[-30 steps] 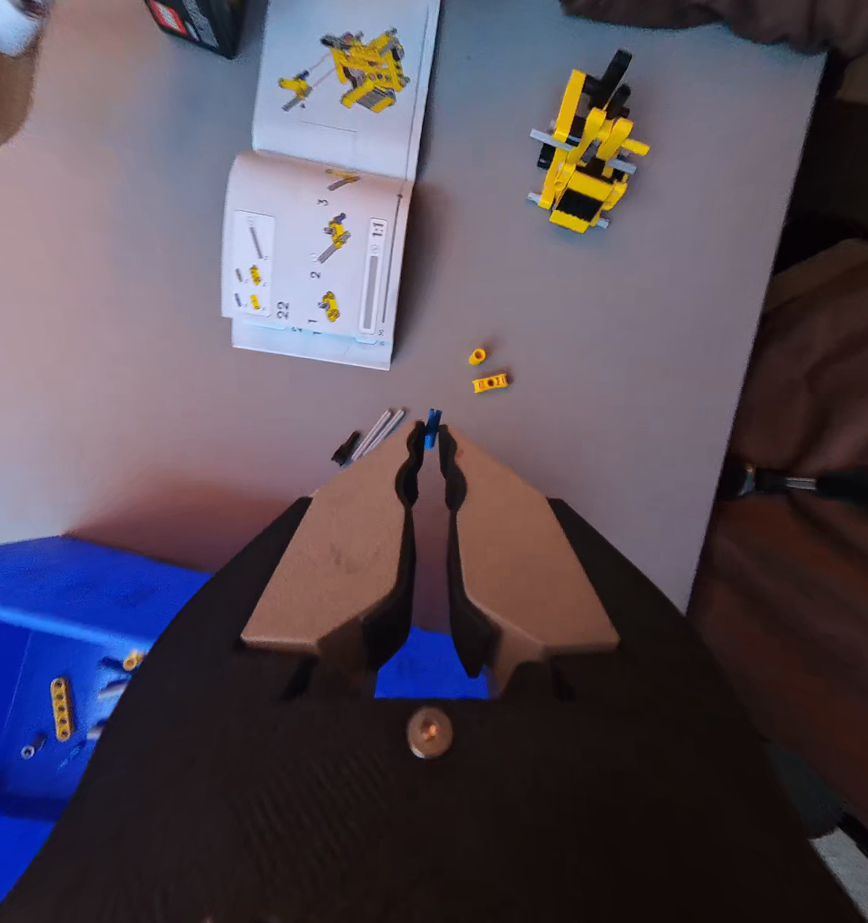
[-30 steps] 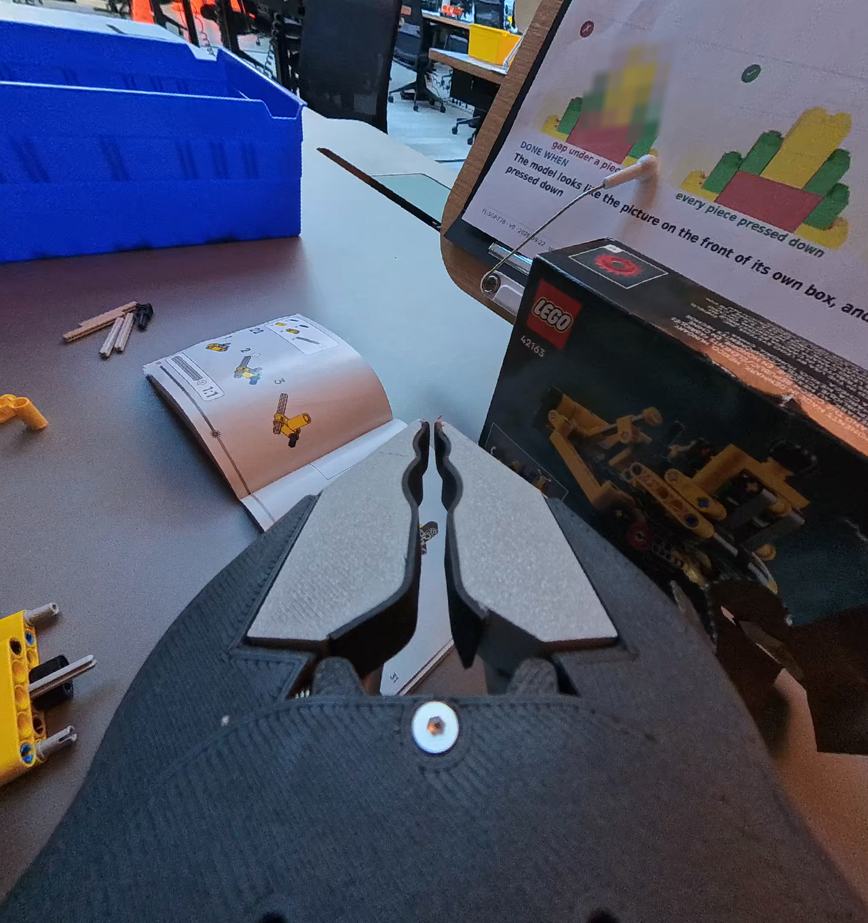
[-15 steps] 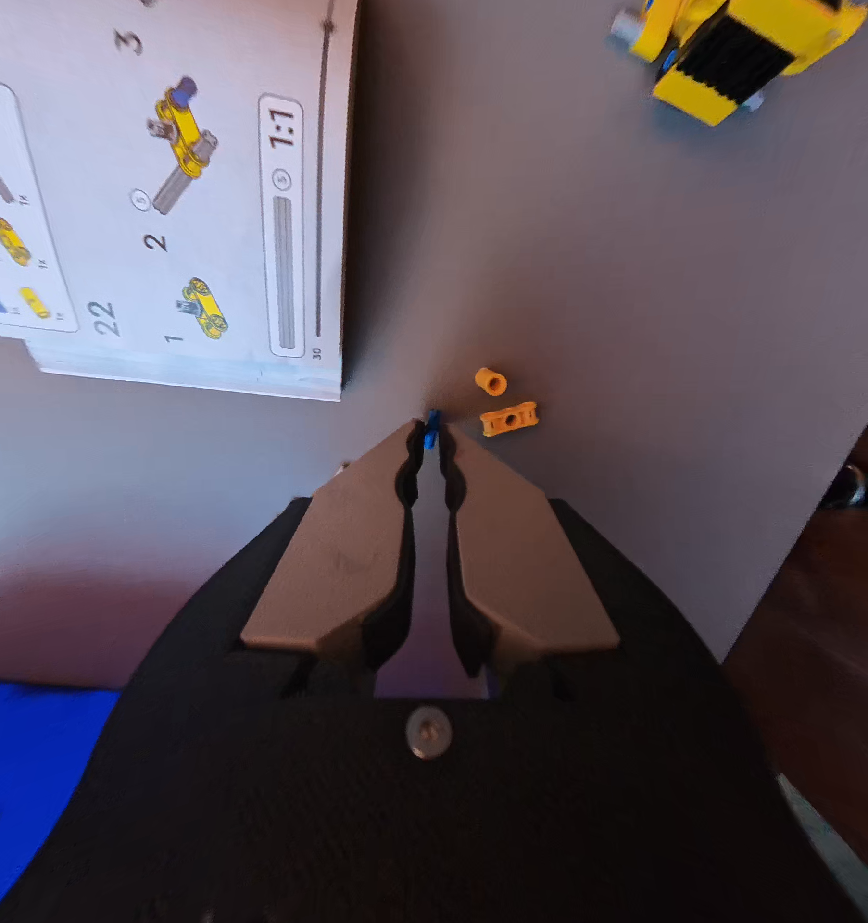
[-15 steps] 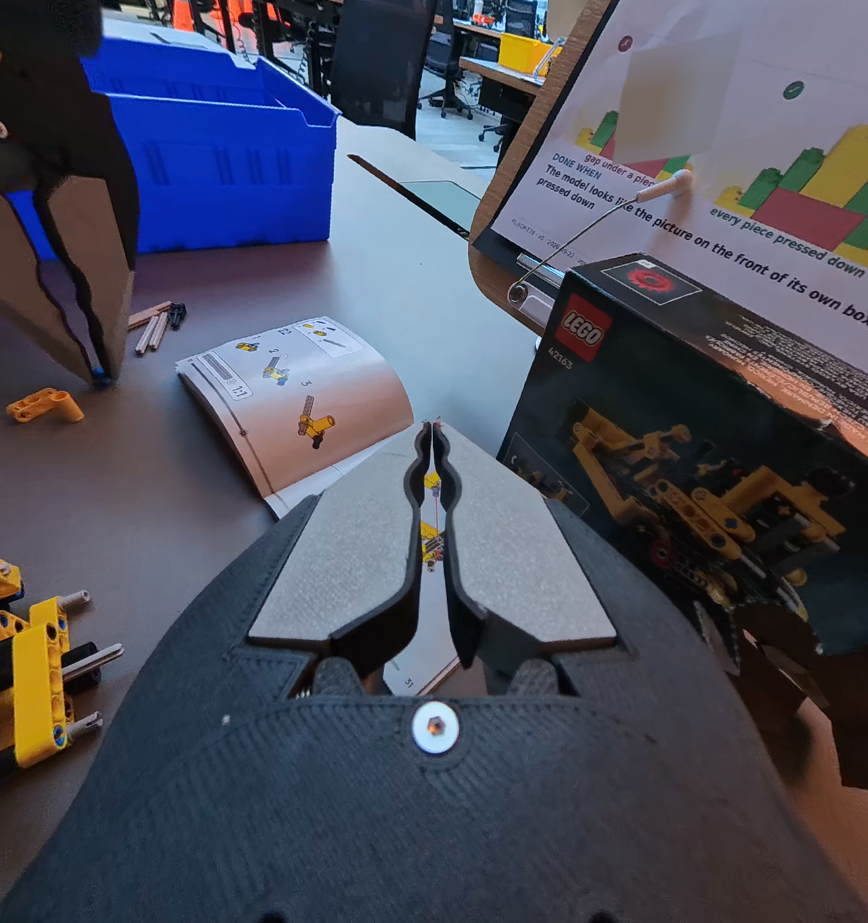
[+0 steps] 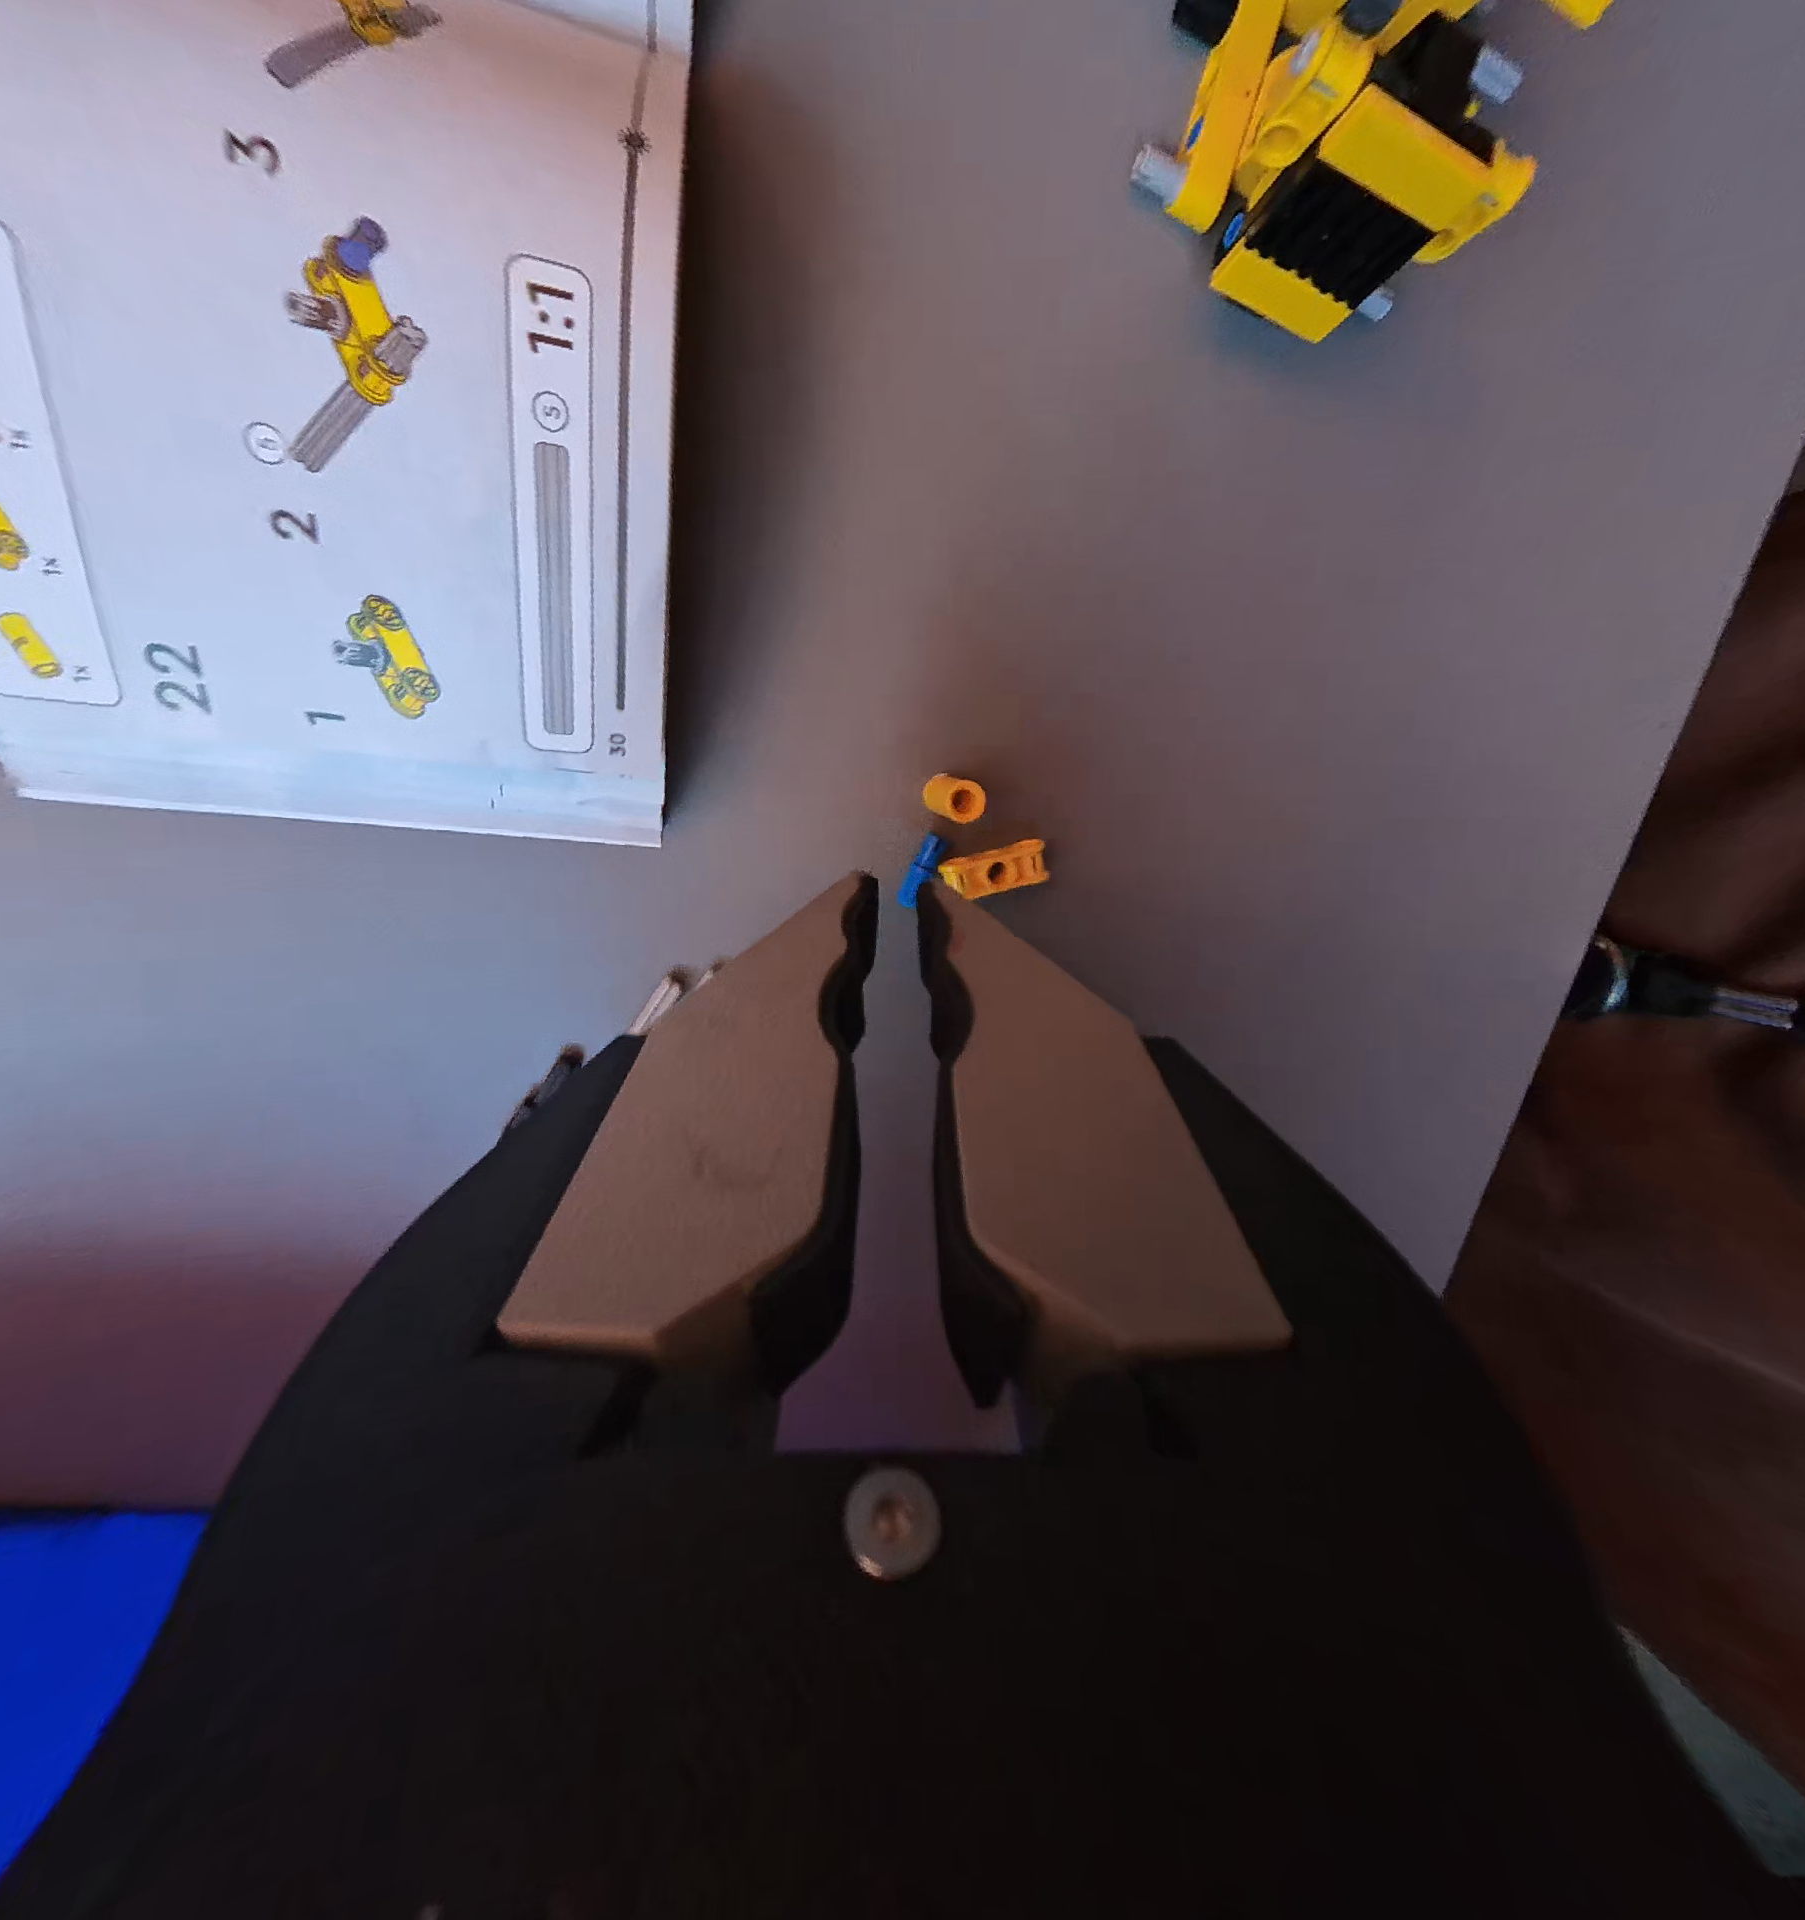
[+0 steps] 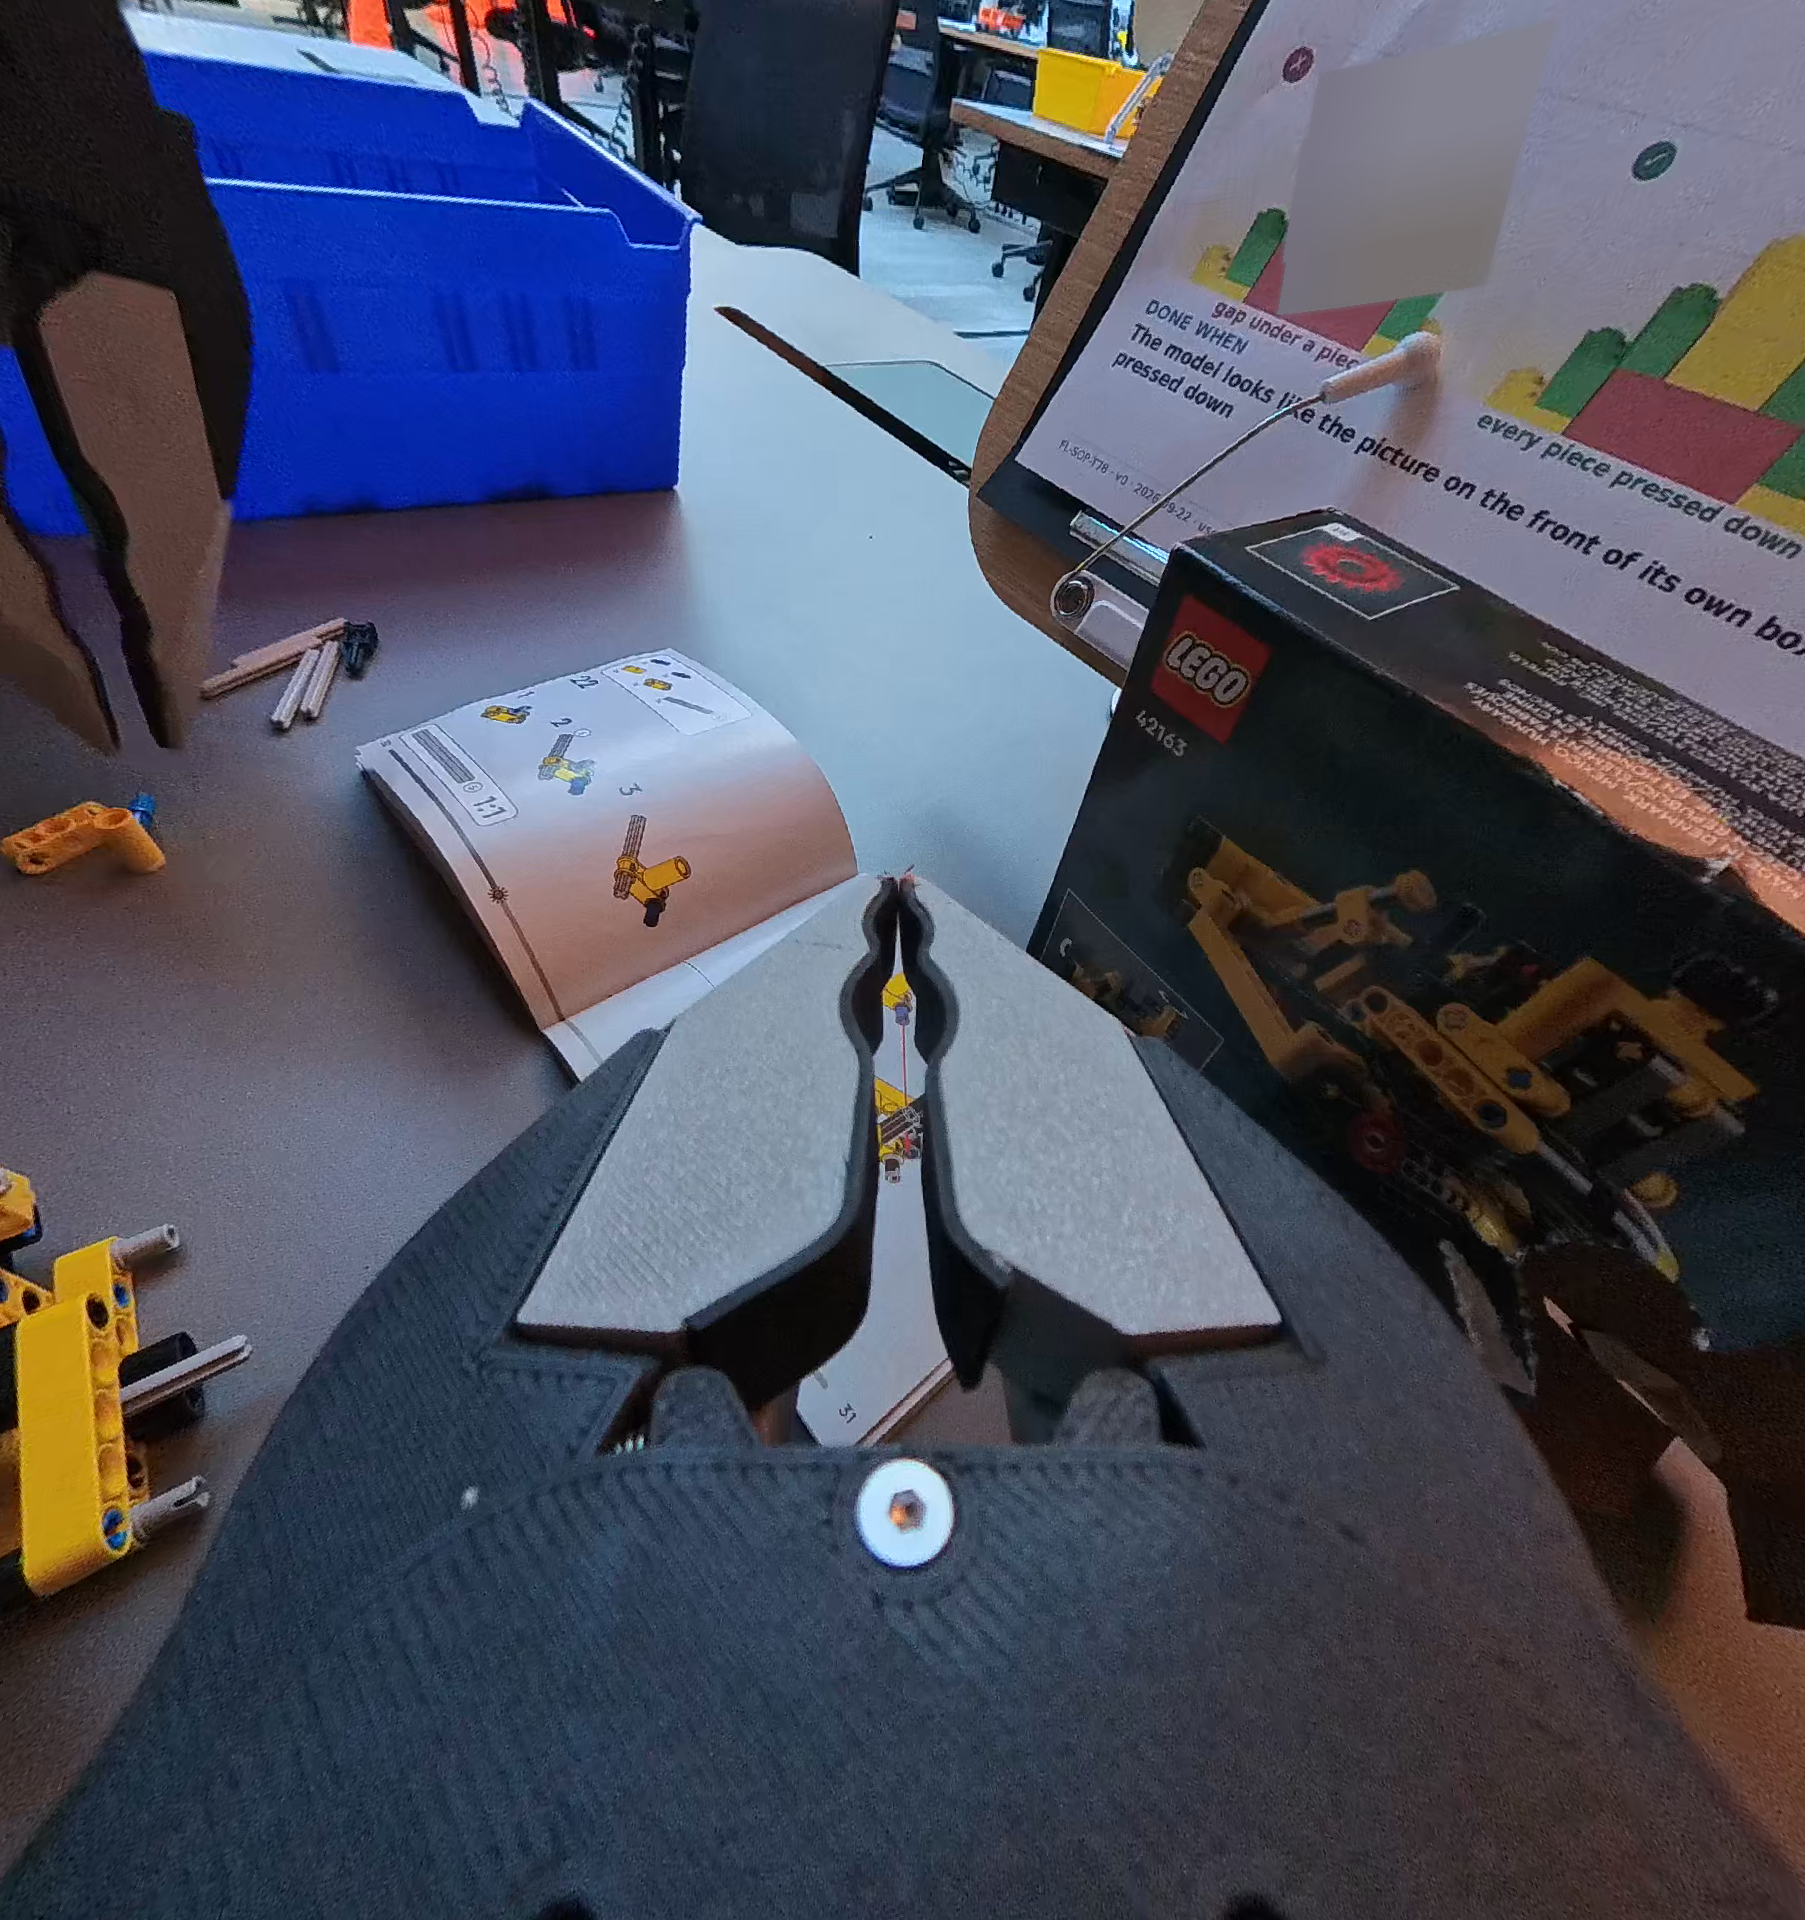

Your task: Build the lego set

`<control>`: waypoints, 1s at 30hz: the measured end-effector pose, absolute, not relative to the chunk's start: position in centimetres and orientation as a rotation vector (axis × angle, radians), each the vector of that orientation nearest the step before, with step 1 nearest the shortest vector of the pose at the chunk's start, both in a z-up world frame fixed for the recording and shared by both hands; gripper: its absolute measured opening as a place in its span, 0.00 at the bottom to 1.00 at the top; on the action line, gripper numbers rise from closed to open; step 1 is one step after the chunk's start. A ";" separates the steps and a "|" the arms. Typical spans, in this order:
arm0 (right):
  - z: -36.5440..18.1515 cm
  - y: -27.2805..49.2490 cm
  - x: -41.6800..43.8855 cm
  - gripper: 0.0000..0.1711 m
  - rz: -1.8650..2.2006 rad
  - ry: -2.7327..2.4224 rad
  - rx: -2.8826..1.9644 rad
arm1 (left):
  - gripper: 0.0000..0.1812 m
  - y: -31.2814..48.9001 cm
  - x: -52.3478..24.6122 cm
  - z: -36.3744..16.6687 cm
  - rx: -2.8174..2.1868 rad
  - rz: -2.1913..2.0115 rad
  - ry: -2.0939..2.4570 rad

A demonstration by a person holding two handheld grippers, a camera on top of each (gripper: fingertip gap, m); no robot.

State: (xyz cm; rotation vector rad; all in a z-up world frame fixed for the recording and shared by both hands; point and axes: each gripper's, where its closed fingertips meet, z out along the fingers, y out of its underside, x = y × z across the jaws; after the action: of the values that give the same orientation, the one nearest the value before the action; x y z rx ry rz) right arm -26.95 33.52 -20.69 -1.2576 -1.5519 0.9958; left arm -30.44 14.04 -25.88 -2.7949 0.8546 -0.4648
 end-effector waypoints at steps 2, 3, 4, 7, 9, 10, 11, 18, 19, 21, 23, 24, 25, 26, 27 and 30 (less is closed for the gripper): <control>-20.7 33.6 -26.9 0.00 0.994 -1.551 -1.259 | 0.02 14.2 -30.6 -24.6 -2.760 -0.479 0.827; -20.7 33.6 -26.9 0.00 0.994 -1.551 -1.260 | 0.01 14.3 -30.8 -23.7 -2.732 -0.483 0.811; -20.7 33.6 -26.9 0.00 0.994 -1.551 -1.261 | 0.01 14.3 -30.8 -22.5 -2.693 -0.496 0.794; -20.8 33.6 -27.0 0.00 0.994 -1.552 -1.261 | 0.01 14.0 -30.7 -17.8 -2.536 -0.561 0.761; -20.8 33.6 -27.0 0.00 0.992 -1.552 -1.263 | 0.01 13.6 -31.5 -14.5 -2.446 -0.519 0.715; -20.8 33.6 -27.0 0.00 0.992 -1.552 -1.264 | 0.01 13.3 -31.8 -12.7 -2.392 -0.501 0.700; -20.8 33.7 -27.0 0.00 0.992 -1.552 -1.266 | 0.01 12.9 -32.2 -11.1 -2.341 -0.485 0.688; -20.9 33.9 -27.1 0.00 0.975 -1.548 -1.272 | 0.03 11.2 -39.0 -3.7 -2.107 -0.180 0.488; -20.9 34.0 -27.1 0.00 0.972 -1.545 -1.274 | 0.04 11.0 -39.5 -2.7 -2.062 -0.183 0.469; -20.9 34.1 -27.0 0.00 0.964 -1.539 -1.276 | 0.03 10.8 -40.6 -1.3 -2.003 -0.154 0.428; -21.0 34.3 -27.0 0.00 0.954 -1.537 -1.279 | 0.03 10.7 -42.0 -0.5 -1.965 -0.084 0.394; -21.0 34.3 -27.0 0.00 0.950 -1.537 -1.279 | 0.03 10.7 -42.5 -0.3 -1.962 -0.048 0.386; -21.0 34.3 -27.0 0.00 0.947 -1.539 -1.278 | 0.03 10.6 -43.0 -0.2 -1.960 -0.020 0.385; -21.0 34.3 -27.0 0.00 0.944 -1.541 -1.275 | 0.02 10.6 -43.2 -0.1 -1.952 -0.010 0.383; -21.0 34.3 -27.0 0.00 0.944 -1.544 -1.271 | 0.02 10.6 -43.3 -0.1 -1.947 -0.019 0.387; -21.0 34.1 -27.1 0.00 0.949 -1.556 -1.256 | 0.04 10.6 -44.4 -0.4 -1.963 0.000 0.381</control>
State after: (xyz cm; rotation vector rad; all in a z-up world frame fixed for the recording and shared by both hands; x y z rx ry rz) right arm -27.09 34.14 -21.00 -1.2563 -1.5558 0.9492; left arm -44.37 10.63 -0.44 -1.9633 0.3806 0.0001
